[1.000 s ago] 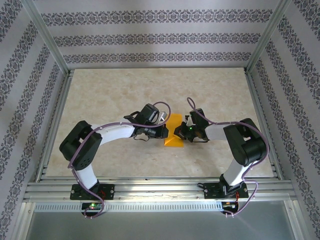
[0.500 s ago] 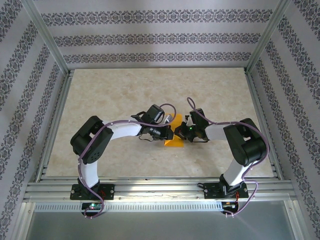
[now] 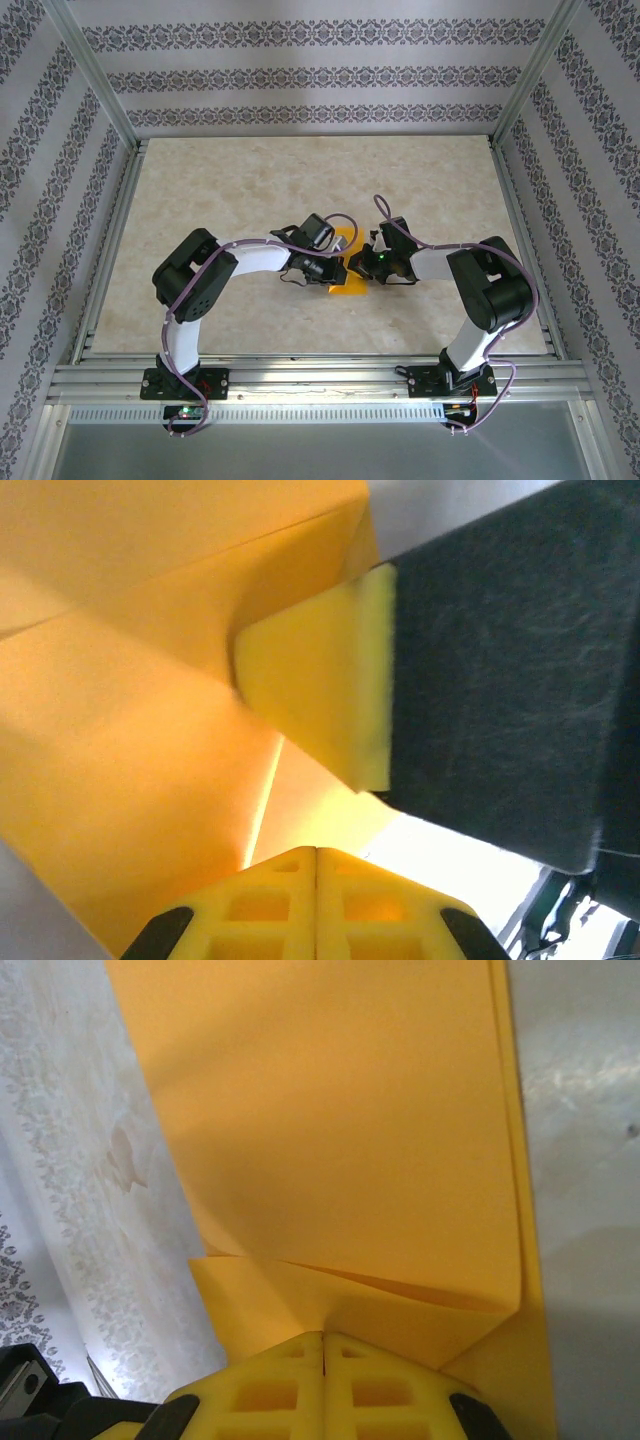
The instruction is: Fold a paper plane with a square sheet of paper (pick it up from the middle)
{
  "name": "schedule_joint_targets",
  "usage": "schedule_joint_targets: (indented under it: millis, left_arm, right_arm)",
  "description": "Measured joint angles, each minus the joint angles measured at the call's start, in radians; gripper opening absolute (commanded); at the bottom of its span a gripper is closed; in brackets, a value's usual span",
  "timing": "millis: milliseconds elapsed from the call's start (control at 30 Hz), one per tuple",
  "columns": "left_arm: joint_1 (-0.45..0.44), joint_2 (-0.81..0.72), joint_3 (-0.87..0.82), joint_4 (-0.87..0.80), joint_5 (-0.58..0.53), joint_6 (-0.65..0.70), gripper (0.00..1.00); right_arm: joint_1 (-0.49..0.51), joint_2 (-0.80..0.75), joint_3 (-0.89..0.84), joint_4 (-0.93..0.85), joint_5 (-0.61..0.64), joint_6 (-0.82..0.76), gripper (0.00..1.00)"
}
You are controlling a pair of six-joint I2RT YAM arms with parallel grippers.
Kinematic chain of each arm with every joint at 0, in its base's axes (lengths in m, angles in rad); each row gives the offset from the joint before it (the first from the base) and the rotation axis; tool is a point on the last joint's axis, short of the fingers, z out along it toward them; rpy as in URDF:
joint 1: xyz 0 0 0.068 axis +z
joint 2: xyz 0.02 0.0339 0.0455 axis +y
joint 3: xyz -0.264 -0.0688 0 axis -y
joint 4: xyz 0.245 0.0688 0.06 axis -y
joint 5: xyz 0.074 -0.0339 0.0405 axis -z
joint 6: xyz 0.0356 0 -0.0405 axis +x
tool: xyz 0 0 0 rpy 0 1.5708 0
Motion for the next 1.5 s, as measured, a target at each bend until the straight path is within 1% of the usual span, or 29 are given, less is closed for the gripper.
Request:
schedule_joint_targets:
  millis: [533, 900, 1167, 1300, 1500]
  left_arm:
    - [0.000, -0.012, -0.057, 0.022, -0.020, 0.010, 0.06]
    - [0.000, -0.095, -0.175, 0.060, -0.033, 0.006, 0.05]
    - [0.000, -0.232, -0.262, 0.021, -0.084, -0.008, 0.04]
    - [0.000, -0.262, -0.221, 0.025, -0.097, -0.018, 0.03]
    - [0.001, -0.140, -0.055, 0.033, -0.097, -0.021, 0.00]
  right_arm:
    - [-0.005, 0.001, 0.000, -0.002, -0.005, -0.005, 0.00]
    - [-0.010, 0.006, 0.000, -0.001, -0.019, -0.021, 0.00]
    - [-0.011, 0.008, 0.001, -0.001, -0.026, -0.021, 0.00]
    - [-0.011, 0.008, 0.001, -0.001, -0.026, -0.021, 0.00]
    - [-0.011, 0.008, 0.002, -0.002, -0.026, -0.021, 0.00]
